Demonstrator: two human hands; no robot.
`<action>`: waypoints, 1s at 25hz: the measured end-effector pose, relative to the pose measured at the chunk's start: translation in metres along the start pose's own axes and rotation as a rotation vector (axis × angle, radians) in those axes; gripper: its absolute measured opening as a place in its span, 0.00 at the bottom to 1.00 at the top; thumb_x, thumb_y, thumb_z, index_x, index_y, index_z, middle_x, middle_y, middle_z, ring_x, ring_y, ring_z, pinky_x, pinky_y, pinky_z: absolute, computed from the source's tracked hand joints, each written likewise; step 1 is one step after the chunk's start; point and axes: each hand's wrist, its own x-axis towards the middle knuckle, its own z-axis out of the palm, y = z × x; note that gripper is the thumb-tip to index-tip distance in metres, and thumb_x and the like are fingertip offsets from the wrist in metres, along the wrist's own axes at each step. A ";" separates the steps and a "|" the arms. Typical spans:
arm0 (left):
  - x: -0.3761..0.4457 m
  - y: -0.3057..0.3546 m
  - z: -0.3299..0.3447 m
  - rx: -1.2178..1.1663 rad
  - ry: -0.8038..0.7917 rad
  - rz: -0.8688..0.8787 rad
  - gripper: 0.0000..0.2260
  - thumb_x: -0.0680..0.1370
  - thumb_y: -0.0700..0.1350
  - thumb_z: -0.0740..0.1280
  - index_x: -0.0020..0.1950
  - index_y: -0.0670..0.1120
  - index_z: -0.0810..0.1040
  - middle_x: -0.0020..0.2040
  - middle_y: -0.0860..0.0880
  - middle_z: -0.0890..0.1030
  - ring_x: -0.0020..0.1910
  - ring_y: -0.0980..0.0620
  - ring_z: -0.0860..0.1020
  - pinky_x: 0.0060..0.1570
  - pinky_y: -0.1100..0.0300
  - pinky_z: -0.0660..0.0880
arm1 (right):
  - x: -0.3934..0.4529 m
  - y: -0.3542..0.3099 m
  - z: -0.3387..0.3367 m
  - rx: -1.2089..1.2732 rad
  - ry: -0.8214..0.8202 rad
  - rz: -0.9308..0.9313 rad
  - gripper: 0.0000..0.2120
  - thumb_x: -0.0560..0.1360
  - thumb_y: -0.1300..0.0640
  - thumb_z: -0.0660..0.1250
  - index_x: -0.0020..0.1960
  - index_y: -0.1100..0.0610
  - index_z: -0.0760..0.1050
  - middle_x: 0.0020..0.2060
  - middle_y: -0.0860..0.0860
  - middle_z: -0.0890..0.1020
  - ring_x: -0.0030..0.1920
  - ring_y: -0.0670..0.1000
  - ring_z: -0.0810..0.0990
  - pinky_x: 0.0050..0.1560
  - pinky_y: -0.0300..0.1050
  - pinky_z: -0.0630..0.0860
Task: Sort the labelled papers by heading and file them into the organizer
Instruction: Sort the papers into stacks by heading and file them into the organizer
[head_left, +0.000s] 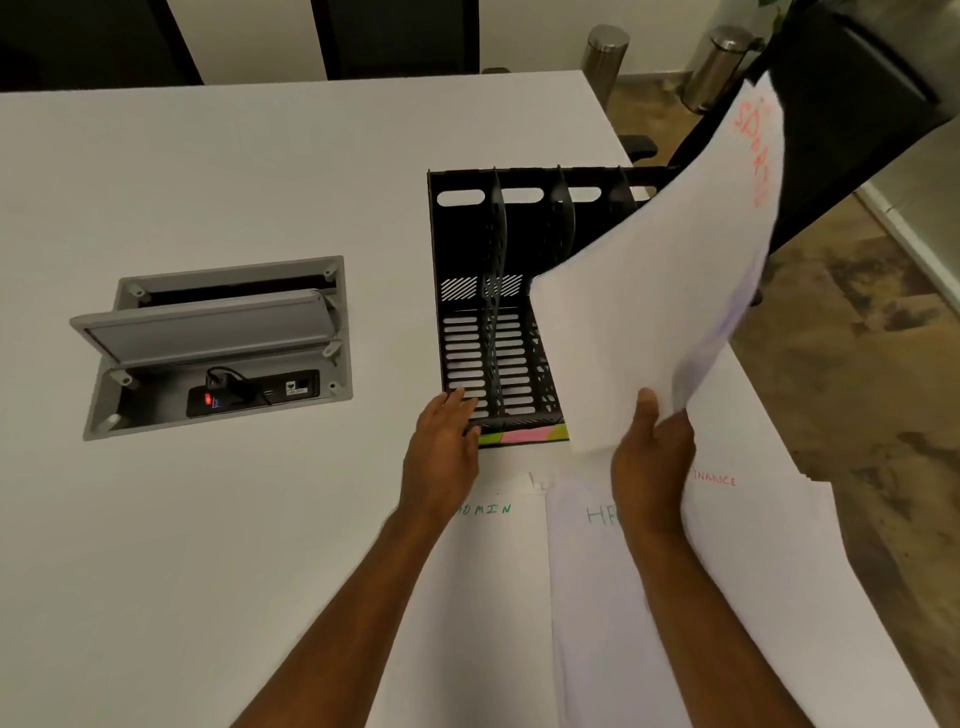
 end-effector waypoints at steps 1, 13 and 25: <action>-0.001 -0.003 0.004 0.098 -0.025 0.021 0.20 0.83 0.42 0.63 0.75 0.44 0.71 0.77 0.46 0.69 0.78 0.46 0.62 0.76 0.56 0.58 | 0.006 -0.001 0.010 -0.008 -0.012 -0.020 0.21 0.82 0.55 0.60 0.73 0.61 0.67 0.62 0.48 0.74 0.61 0.38 0.72 0.56 0.18 0.65; -0.003 -0.015 0.014 0.286 -0.071 0.073 0.25 0.83 0.44 0.62 0.80 0.44 0.61 0.82 0.46 0.59 0.81 0.49 0.52 0.77 0.54 0.56 | 0.017 0.061 0.100 -0.747 -0.332 -0.223 0.15 0.79 0.51 0.64 0.64 0.53 0.74 0.62 0.53 0.78 0.63 0.56 0.70 0.60 0.54 0.66; -0.118 -0.064 0.019 -0.096 0.236 -0.631 0.28 0.79 0.42 0.68 0.77 0.39 0.64 0.75 0.36 0.68 0.74 0.36 0.64 0.71 0.44 0.61 | -0.090 0.081 0.007 -0.285 -0.446 -0.113 0.22 0.78 0.58 0.66 0.70 0.50 0.68 0.61 0.47 0.70 0.59 0.51 0.73 0.57 0.47 0.76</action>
